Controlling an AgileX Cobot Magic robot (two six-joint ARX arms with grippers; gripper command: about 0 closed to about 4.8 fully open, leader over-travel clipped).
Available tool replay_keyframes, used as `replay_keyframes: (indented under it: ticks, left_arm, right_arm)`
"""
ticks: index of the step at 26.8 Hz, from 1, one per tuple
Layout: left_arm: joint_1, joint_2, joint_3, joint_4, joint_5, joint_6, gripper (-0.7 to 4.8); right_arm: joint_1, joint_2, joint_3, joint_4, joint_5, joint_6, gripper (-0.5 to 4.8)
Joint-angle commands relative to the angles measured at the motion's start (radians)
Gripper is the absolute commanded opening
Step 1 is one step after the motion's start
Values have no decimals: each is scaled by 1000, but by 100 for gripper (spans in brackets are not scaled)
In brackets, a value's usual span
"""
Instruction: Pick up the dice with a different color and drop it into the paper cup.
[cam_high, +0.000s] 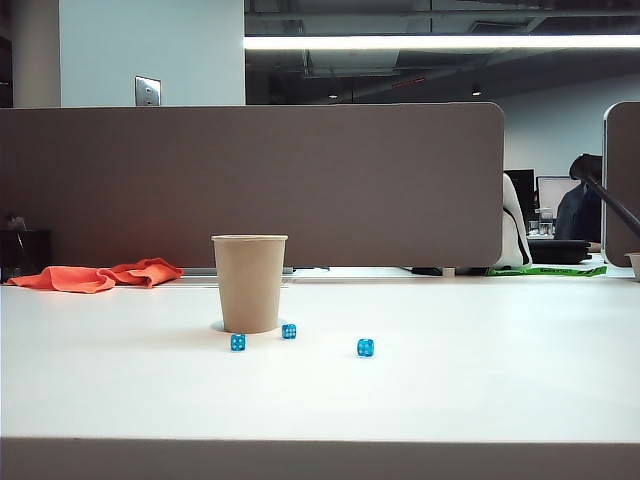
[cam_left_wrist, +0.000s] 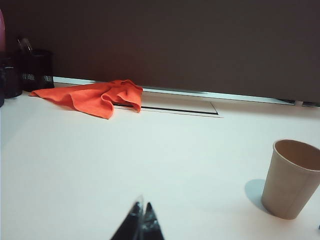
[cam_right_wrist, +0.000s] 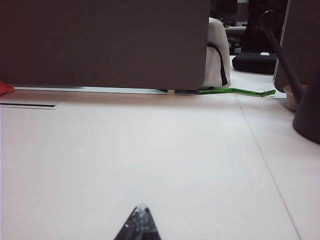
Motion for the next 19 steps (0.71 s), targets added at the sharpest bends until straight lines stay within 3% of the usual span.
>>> replay_keyframes:
  ticks: [1,7,14,19]
  left_arm:
    - [-2,1,3,17,-5,-3,-6]
    - [-2,1,3,108,33,13,-6]
    - [-2,1,3,95,33,103,-6]
    - [-2,1,3,95,32,113,-6]
  right_arm:
    - [2,0,-2,19,-9,-3,-1]
    - [2,0,-2,23,-24,-20,-1]
    - [1,0,-2,10,-5,-44,-2]
    - [1,0,-2,-7,33,-24,-1]
